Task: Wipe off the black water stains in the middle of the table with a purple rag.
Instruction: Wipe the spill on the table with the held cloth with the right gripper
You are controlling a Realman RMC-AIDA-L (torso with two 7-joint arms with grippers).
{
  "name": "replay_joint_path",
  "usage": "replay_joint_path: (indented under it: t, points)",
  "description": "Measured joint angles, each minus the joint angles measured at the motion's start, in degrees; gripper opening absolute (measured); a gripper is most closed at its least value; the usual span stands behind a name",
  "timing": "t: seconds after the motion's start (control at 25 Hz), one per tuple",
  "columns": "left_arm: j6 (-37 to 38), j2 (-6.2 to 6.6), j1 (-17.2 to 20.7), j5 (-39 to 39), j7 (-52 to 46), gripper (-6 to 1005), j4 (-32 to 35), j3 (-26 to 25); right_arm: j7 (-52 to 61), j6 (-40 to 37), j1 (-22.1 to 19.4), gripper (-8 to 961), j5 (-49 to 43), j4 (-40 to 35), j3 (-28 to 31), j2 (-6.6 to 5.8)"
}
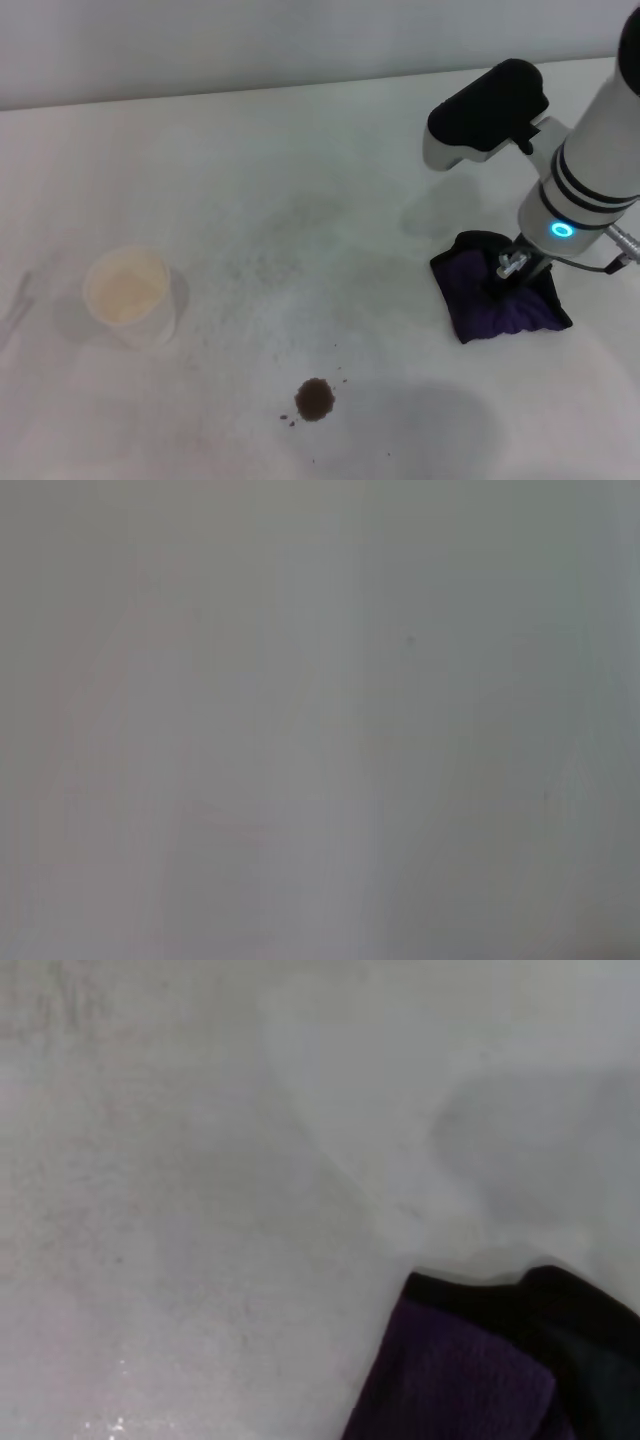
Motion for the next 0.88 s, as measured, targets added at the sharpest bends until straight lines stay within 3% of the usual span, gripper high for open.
replay_joint_path:
  t: [0.28, 0.88]
  points:
    - [0.0, 0.04, -0.8, 0.0, 0.0, 892, -0.3, -0.1, -0.2, -0.6, 1.6, 46, 4.7, 0.6, -4.2, 0.12]
    - [0.1, 0.40, -2.3, 0.4, 0.4, 893, -0.2, -0.3, 7.0, -9.6, 10.5, 42, 22.8, 0.9, -24.4, 0.31]
